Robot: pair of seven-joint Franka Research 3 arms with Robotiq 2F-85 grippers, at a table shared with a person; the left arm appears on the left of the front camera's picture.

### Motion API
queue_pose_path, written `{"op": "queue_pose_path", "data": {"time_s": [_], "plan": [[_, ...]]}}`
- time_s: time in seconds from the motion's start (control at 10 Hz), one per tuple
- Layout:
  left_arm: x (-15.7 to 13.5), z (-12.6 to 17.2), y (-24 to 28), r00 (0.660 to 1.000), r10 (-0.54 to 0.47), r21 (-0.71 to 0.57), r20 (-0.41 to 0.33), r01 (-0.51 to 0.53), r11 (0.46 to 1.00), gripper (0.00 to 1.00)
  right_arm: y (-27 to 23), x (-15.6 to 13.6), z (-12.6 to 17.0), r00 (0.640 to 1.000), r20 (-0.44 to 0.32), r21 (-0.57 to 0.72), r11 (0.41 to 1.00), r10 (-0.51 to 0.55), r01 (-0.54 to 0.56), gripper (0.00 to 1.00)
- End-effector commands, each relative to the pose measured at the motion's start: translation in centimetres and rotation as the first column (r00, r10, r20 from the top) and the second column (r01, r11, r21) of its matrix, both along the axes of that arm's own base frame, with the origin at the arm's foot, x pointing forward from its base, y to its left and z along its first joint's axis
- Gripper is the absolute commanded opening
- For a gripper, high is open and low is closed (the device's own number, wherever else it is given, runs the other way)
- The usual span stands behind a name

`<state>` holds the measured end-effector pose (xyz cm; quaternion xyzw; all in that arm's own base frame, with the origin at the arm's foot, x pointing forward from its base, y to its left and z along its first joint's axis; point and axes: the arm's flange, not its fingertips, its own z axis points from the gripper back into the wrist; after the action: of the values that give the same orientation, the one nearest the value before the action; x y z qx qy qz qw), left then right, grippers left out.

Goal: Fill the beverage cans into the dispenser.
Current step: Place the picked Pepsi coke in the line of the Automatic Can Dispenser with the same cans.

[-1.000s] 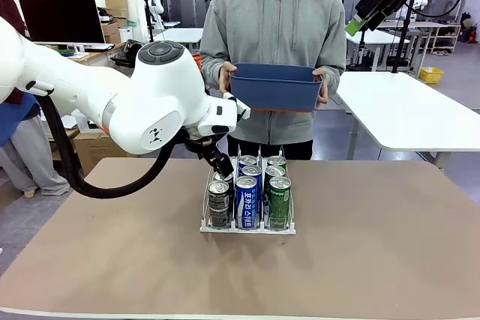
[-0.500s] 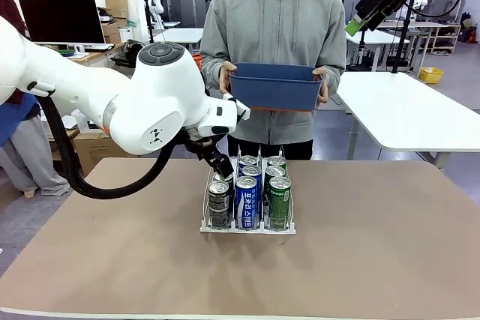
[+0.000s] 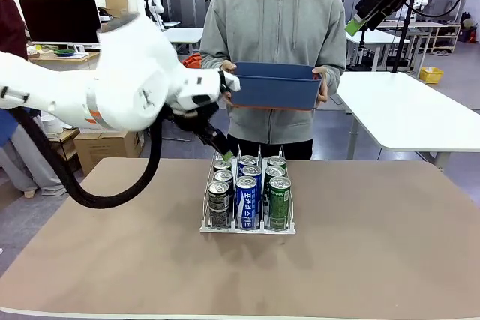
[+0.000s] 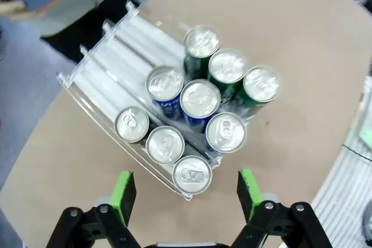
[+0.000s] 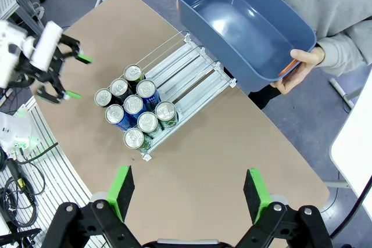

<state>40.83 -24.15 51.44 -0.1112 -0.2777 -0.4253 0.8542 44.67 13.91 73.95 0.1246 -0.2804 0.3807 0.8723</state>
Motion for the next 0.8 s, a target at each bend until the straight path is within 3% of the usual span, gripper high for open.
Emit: {"op": "queue_pose_path", "data": {"time_s": [0.0,0.2,0.4,0.7], "plan": [[0.4,4.0,4.9,0.993,-0.108,-0.039,-0.057,0.106,0.994,0.93,-0.1,-0.1,0.0,1.000,-0.008,-0.002,1.000,0.002,-0.002,1.00],[1.3,9.1,8.0,0.994,-0.104,0.034,-0.046,0.105,0.994,0.93,-0.1,-0.1,0.0,1.000,-0.008,-0.002,1.000,0.002,-0.002,1.00],[2.6,14.4,10.4,0.991,-0.130,0.026,-0.007,0.131,0.991,0.93,-0.1,-0.1,0.0,1.000,-0.008,-0.002,1.000,0.002,-0.002,1.00],[3.7,19.7,11.7,0.987,-0.154,0.005,0.043,0.154,0.988,0.93,-0.1,-0.1,0.0,1.000,-0.008,-0.002,1.000,0.002,-0.002,1.00]]}}
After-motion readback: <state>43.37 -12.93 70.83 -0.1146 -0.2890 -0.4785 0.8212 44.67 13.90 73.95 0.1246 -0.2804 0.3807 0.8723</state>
